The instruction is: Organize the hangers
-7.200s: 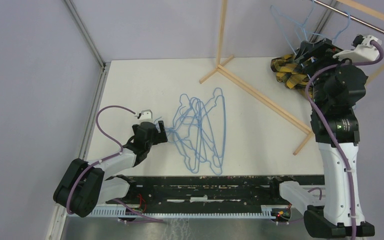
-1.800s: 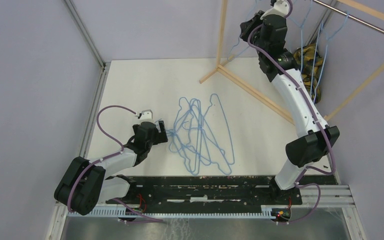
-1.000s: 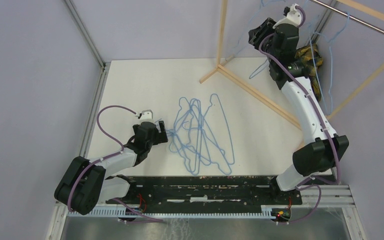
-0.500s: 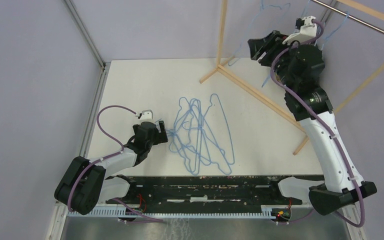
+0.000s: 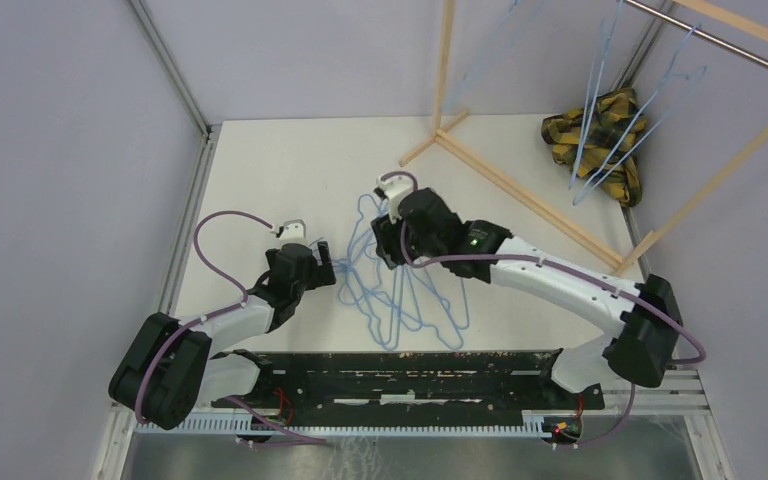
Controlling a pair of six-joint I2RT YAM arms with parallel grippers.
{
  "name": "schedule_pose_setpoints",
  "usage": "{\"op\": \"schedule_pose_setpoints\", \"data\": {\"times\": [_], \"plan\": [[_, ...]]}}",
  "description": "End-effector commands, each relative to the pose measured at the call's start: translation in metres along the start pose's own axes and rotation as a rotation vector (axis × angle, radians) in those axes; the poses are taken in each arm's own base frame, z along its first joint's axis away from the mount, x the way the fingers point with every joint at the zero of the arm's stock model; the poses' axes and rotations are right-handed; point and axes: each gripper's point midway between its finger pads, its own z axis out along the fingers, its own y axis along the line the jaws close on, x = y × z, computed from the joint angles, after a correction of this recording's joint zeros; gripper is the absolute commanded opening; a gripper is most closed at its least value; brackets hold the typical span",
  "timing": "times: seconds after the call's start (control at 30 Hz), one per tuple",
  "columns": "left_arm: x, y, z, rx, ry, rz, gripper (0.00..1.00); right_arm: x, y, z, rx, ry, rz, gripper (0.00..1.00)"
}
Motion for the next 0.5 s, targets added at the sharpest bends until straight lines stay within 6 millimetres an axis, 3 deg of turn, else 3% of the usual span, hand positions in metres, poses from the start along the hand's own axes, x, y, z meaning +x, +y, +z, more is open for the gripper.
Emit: {"op": "schedule_pose_setpoints", "data": {"times": [0.0,0.13,0.23,0.47], "plan": [[-0.021,-0.009,0.0,0.023,-0.066,-0.012,0.99,0.057,-0.007,0.017,0.048,0.117,-0.025,0.6],[-0.021,-0.009,0.0,0.023,-0.067,-0.012,0.99,0.111,-0.032,0.029,0.148,0.239,-0.058,0.6],[-0.021,-0.009,0.0,0.023,-0.065,-0.012,0.99,0.139,-0.044,0.036,0.191,0.301,-0.087,0.6],[-0.021,-0.009,0.0,0.023,-0.068,-0.012,0.99,0.161,-0.06,0.061,0.221,0.365,-0.134,0.6]]}}
